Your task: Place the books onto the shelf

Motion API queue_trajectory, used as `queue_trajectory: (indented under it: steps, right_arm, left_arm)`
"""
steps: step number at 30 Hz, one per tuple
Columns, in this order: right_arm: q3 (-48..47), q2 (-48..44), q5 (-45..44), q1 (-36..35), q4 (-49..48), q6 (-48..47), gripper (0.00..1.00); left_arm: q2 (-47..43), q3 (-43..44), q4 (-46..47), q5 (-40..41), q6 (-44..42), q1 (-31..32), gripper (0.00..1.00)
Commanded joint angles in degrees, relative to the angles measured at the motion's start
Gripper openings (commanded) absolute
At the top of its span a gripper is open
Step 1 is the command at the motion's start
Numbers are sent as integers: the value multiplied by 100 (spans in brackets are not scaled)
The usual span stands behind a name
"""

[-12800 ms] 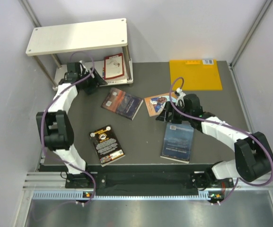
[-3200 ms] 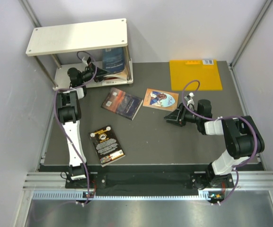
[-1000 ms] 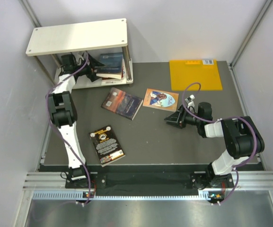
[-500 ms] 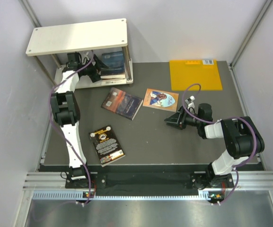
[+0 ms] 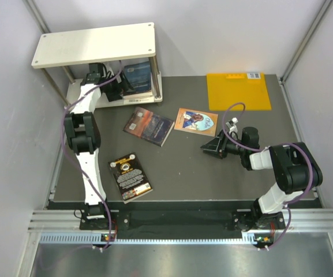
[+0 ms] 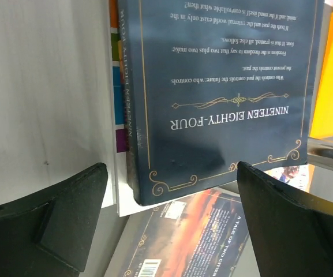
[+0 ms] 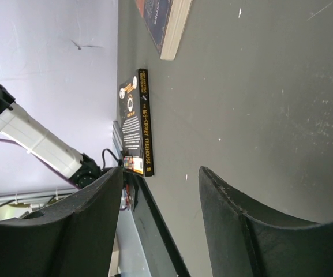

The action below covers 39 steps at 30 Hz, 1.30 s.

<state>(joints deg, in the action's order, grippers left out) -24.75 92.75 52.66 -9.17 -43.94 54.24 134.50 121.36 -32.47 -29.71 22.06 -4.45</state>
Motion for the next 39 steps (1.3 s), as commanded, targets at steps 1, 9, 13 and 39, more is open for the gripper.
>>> queue_trajectory:
  steps: [1, 9, 13, 39]
  right_arm:
    - [14, -55, 60, -41, -255, -36, 55]
    - [-126, -327, -46, -50, 306, -326, 56]
    - [-284, -634, -273, -138, 939, -807, 57]
    - [-4457, 91, -4448, -4513, 5386, -3639, 71]
  left_arm:
    - [-661, -207, -348, 1115, -439, -12, 99]
    - [-2075, -1562, 259, 2409, -440, -47, 99]
    - [-2708, -2255, 329, 2392, -457, -47, 99]
    - [-7789, -7723, -373, 1864, 1195, 49, 99]
